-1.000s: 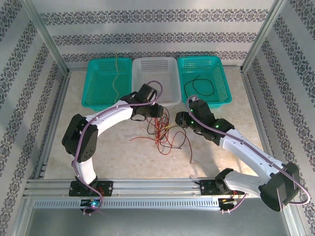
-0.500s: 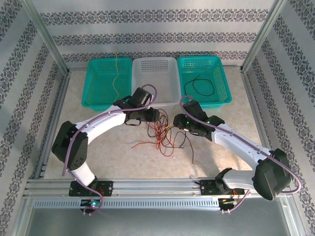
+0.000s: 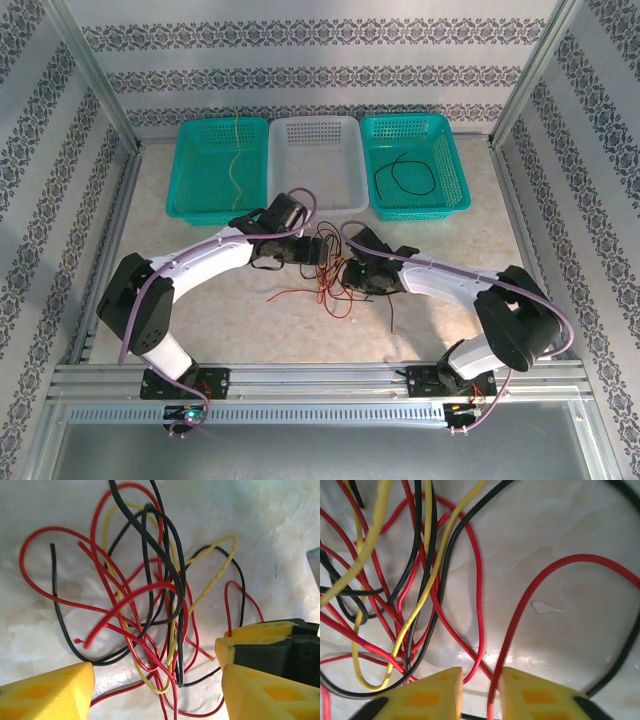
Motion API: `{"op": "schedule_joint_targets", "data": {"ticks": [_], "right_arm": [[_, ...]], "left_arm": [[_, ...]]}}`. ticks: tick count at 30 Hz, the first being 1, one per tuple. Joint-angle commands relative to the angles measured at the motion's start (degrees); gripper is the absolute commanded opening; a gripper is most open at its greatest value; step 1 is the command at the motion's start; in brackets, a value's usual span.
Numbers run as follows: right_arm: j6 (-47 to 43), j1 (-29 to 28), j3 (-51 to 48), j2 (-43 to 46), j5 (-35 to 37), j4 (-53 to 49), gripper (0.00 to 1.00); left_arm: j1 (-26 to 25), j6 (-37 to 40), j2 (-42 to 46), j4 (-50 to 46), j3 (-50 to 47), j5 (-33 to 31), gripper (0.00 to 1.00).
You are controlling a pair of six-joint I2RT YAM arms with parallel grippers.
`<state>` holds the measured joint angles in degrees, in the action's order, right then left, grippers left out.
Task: Untangle the cables
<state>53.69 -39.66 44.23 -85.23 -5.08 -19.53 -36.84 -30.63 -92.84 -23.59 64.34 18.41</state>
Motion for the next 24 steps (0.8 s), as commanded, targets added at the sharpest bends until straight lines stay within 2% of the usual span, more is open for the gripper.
{"op": "schedule_joint_targets", "data": {"ticks": [1, 3, 14, 20, 24], "right_arm": [[1.7, -0.5, -0.4, -1.1, -1.2, 1.5, 0.09], [0.5, -0.7, 0.0, 0.3, -1.6, 0.9, 0.0], [-13.4, -5.2, 5.1, 25.8, -1.1, -4.0, 0.0], [-18.0, -5.3, 13.2, 33.8, -3.1, -5.3, 0.0], [-21.3, -5.1, 21.3, 34.9, -4.7, -5.9, 0.0]], "left_arm": [[-1.4, -0.8, -1.4, 1.4, 0.0, -0.1, 0.7], [-2.0, -0.8, -2.7, 1.7, 0.1, -0.5, 0.7], [-2.9, -2.9, -8.0, 2.9, 1.6, -6.5, 0.64], [-2.9, -2.6, -9.1, 2.1, 1.0, -6.8, 0.53], [-2.9, -2.8, -8.1, 2.2, -0.9, -6.9, 0.51]]}}
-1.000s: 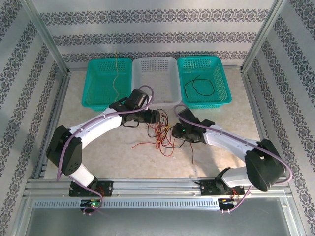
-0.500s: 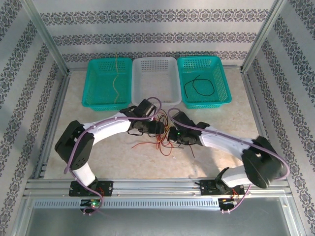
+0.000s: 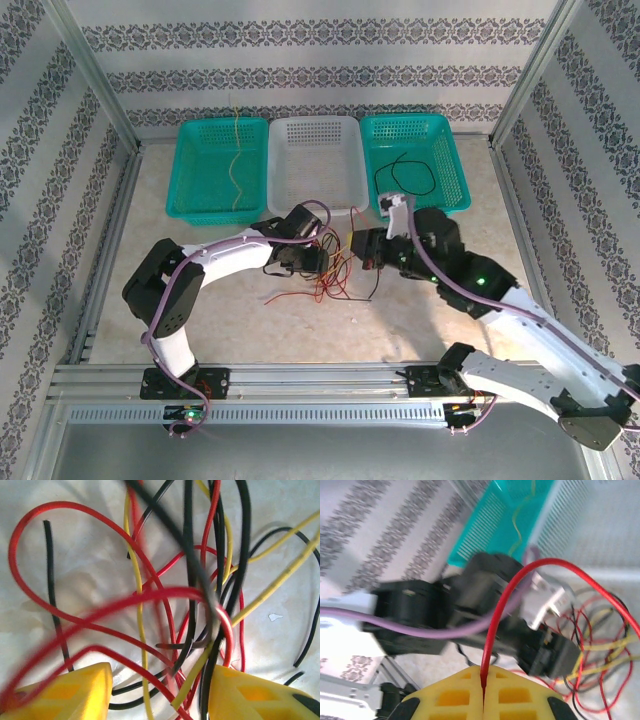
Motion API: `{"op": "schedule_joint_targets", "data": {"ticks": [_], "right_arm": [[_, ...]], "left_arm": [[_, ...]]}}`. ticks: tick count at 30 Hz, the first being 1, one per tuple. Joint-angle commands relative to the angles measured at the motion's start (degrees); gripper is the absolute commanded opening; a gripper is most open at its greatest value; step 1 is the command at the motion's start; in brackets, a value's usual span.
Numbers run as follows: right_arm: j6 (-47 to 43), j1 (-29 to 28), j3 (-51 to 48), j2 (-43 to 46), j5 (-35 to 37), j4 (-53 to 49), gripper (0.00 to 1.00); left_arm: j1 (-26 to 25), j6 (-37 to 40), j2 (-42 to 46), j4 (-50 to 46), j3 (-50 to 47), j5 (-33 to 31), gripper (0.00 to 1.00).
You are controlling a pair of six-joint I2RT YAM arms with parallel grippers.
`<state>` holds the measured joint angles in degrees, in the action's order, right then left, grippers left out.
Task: Untangle the cables
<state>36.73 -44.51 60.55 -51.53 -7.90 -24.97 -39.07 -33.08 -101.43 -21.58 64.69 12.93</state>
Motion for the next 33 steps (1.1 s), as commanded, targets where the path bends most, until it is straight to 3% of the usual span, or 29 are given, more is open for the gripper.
{"op": "schedule_joint_targets", "data": {"ticks": [1, 8, 14, 19, 23, 29, 33], "right_arm": [[-5.5, -0.1, 7.5, 1.1, -2.0, -1.0, 0.0], [-11.3, 2.0, 23.7, -1.3, -2.0, -3.3, 0.0], [-14.0, 4.8, 31.8, -3.3, 0.9, -4.4, 0.0], [-14.2, 7.4, 32.8, -4.8, 5.3, -7.0, 0.0], [-11.6, 10.2, 30.9, -5.3, 4.9, -6.9, 0.0], [-7.9, 12.3, 27.7, -6.3, 2.3, -5.0, 0.0], [-5.5, 13.0, 26.4, -6.6, 0.6, -3.7, 0.0]], "left_arm": [[-0.7, -0.5, 0.8, 0.3, -1.8, -1.6, 0.51], [-0.7, -1.2, 2.8, 1.1, -4.9, -1.5, 0.51], [-0.6, -1.9, 8.1, 1.6, -7.3, -1.0, 0.52], [-0.7, -1.1, 22.9, 3.9, -10.7, -0.3, 0.64], [-0.7, 4.5, 33.5, -0.1, -9.2, -2.2, 0.7], [-0.7, 13.7, 41.6, 0.8, -2.8, 0.9, 0.71], [-0.6, 16.0, 40.3, 5.3, 2.5, 5.4, 0.7]]}}
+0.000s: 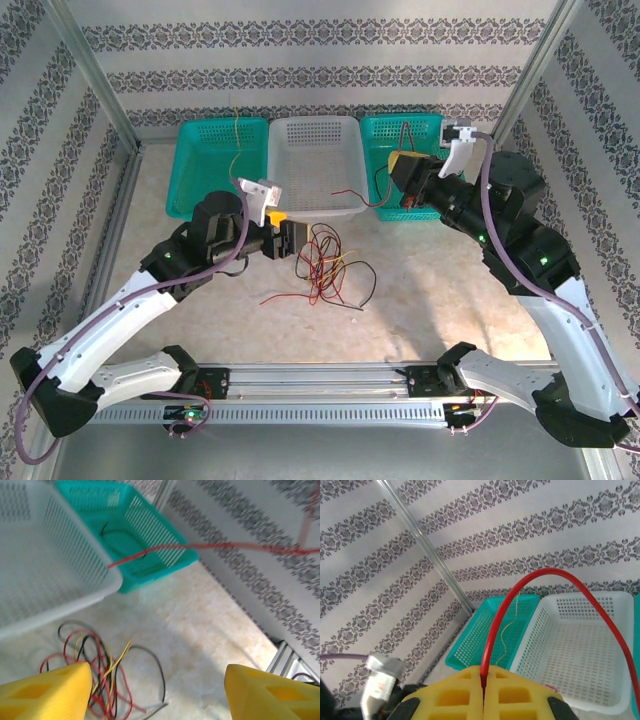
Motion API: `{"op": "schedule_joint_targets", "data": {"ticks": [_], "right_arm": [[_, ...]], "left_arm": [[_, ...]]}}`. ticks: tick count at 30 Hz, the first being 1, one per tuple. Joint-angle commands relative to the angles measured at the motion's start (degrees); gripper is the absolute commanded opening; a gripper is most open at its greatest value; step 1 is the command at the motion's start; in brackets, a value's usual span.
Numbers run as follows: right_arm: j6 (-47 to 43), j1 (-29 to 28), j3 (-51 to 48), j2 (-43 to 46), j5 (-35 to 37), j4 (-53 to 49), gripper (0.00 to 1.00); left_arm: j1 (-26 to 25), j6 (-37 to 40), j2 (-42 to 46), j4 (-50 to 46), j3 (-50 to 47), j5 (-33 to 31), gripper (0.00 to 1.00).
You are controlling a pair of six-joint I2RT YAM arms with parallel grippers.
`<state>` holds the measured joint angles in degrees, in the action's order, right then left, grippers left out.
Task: Untangle the cables
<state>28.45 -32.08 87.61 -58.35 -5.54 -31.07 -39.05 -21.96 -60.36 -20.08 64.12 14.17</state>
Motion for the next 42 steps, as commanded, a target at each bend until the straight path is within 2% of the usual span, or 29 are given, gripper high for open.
{"op": "schedule_joint_targets", "data": {"ticks": [1, 5, 8, 18, 22, 32, 42], "right_arm": [[3.5, 0.8, -1.1, 0.0, -2.4, 3.0, 0.0], [6.2, 1.0, -3.1, -0.3, -4.7, 5.5, 0.0], [7.8, 1.0, -4.1, -0.6, -5.9, 7.2, 0.0], [12.6, 1.2, -6.5, -2.8, -9.7, 13.4, 0.0], [14.0, 1.1, -7.1, -3.4, -10.8, 15.2, 0.0], [15.8, 1.1, -9.9, -2.7, -11.1, 17.3, 0.0], [15.8, 1.3, -14.0, -0.1, -8.4, 17.8, 0.0]], "left_arm": [[-0.7, 4.9, -1.5, 6.1, 4.0, 6.4, 0.7], [-1.0, 3.5, -6.5, 14.8, 6.1, 14.7, 0.69], [-2.0, 4.1, -10.0, 17.7, 8.3, 18.6, 0.69], [-3.5, 8.5, -15.5, 18.2, 11.9, 20.0, 0.67], [-3.5, 9.0, -17.1, 18.1, 12.5, 18.9, 0.59], [-3.6, 5.2, -18.2, 21.8, 10.5, 16.4, 0.3], [-3.4, 1.5, -17.8, 22.2, 9.3, 11.2, 0.01]]}}
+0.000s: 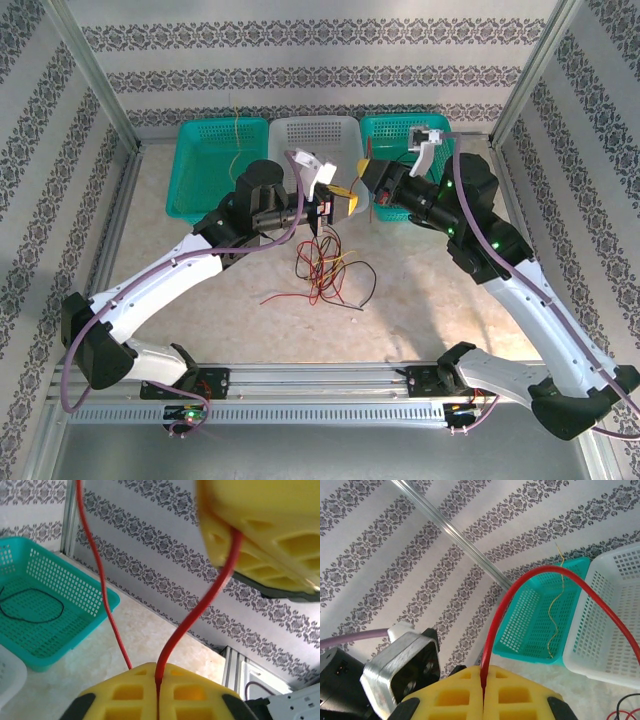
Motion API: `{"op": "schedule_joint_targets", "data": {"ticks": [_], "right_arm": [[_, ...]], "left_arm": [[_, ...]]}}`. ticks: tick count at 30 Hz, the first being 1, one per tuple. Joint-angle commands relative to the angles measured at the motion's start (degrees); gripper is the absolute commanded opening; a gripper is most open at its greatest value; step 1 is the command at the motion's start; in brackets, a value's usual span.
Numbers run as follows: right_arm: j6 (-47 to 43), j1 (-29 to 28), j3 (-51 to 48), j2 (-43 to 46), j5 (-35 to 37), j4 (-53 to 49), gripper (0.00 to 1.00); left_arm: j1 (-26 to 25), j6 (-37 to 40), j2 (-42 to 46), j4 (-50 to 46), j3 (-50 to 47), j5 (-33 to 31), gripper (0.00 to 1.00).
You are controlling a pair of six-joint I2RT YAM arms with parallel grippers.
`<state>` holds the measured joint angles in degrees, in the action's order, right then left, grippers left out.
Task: Untangle the cables
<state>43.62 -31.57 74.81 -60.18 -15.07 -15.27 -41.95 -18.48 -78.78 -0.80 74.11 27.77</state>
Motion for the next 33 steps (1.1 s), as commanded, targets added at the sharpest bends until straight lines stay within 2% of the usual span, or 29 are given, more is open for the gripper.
{"op": "schedule_joint_targets", "data": {"ticks": [1, 9, 15, 18, 23, 28, 33], "right_arm": [[0.7, 0.7, -1.6, 2.0, 1.2, 2.2, 0.0], [1.1, 1.1, -5.1, 3.3, 3.4, 1.4, 0.0], [-0.5, 1.4, -7.0, 4.9, 7.3, -4.3, 0.36], [-1.1, 1.8, -9.0, 6.8, 9.3, -7.1, 0.44], [-1.3, 1.8, -12.5, 9.1, 11.6, -11.3, 0.46], [0.1, 1.9, -16.9, 10.5, 11.6, -12.3, 0.47], [1.7, 1.4, -20.0, 10.8, 11.3, -11.5, 0.47]], "left_arm": [[-0.5, -2.4, 0.6, 2.9, -0.8, -2.5, 0.0], [0.4, -5.6, 0.8, 5.4, -2.3, -2.3, 0.0], [3.0, -7.3, -0.6, 3.1, -0.5, -3.6, 0.0], [4.3, -7.0, -2.0, 0.6, 1.7, -4.7, 0.0], [7.2, -4.6, -5.9, -5.6, 8.0, -7.9, 0.0], [12.7, -5.8, -12.4, -6.5, 16.0, -9.1, 0.0], [16.3, -4.1, -23.4, -9.9, 30.1, -9.2, 0.0]]}}
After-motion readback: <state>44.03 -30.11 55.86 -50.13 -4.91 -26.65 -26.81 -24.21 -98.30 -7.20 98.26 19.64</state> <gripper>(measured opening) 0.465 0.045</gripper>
